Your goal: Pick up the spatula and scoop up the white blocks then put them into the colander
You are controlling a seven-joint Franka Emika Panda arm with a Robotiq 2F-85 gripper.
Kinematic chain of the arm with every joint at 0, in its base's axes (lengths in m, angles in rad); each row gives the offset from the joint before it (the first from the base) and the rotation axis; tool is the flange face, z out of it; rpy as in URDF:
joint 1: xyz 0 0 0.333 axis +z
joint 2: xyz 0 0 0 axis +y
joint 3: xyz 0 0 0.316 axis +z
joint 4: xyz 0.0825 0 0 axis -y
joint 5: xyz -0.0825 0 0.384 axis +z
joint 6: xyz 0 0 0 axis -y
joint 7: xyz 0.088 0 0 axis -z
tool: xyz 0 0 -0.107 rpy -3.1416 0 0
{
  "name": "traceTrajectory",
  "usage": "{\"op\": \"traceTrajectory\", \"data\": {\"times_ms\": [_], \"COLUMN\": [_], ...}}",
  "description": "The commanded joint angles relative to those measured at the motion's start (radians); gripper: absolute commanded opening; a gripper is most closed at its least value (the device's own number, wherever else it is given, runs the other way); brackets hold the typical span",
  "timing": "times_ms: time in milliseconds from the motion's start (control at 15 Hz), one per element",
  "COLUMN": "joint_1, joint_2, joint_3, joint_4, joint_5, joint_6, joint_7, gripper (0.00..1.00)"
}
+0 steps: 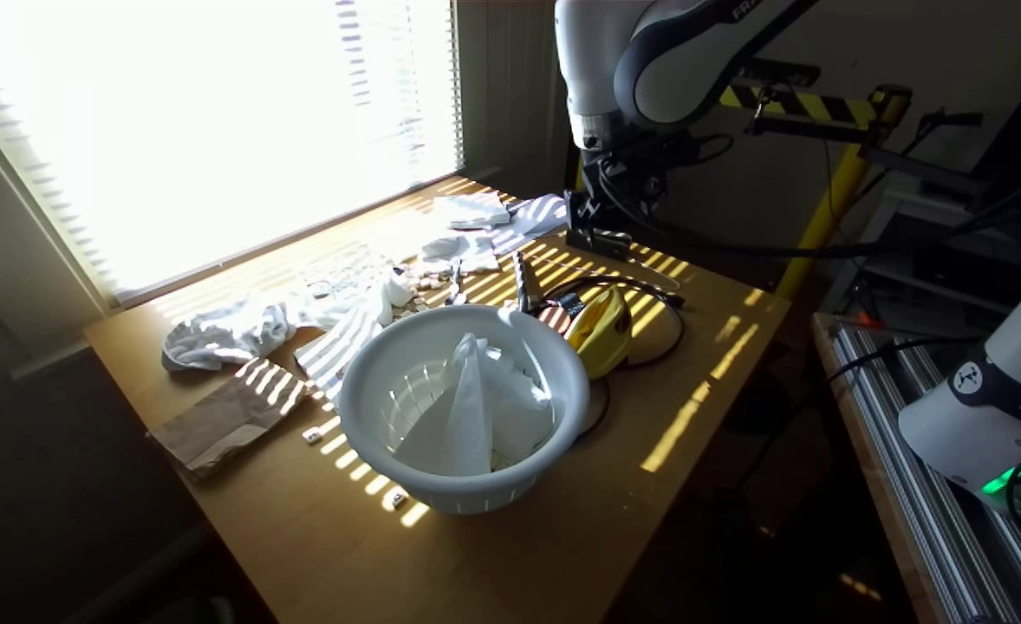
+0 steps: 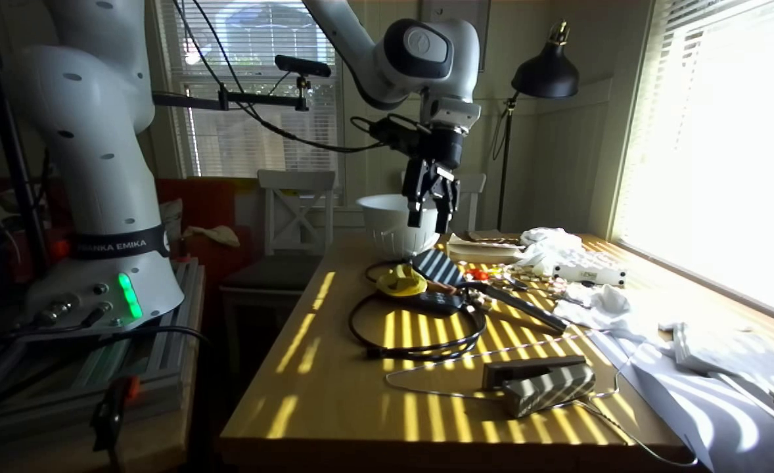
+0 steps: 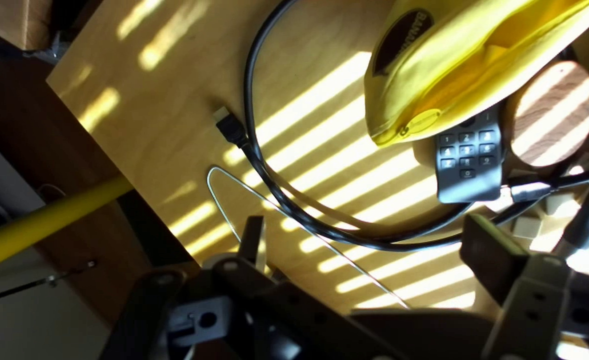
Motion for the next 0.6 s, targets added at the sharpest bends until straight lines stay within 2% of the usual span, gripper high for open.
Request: {"op": "traceTrajectory", "data": {"times_ms": [0,267,333,533], "joint_1": [0.049,0.091,0.094,0.076], "joint_2": [0.123,0.251,0.283,0.349], "joint_3": [-0.024,-0.043,-0.046,-0.045], "joint_4": [0.101,0.198,0.227,0.301], "joint_5": [-0.022,-0.010,0.001,0.033], "joint_6": [-0.013,-0.022,-0.035,-0.067], "joint_7": [0.219,0.411,0.426,0.361], "gripper": [1.00,1.00,1.00,1.00]}}
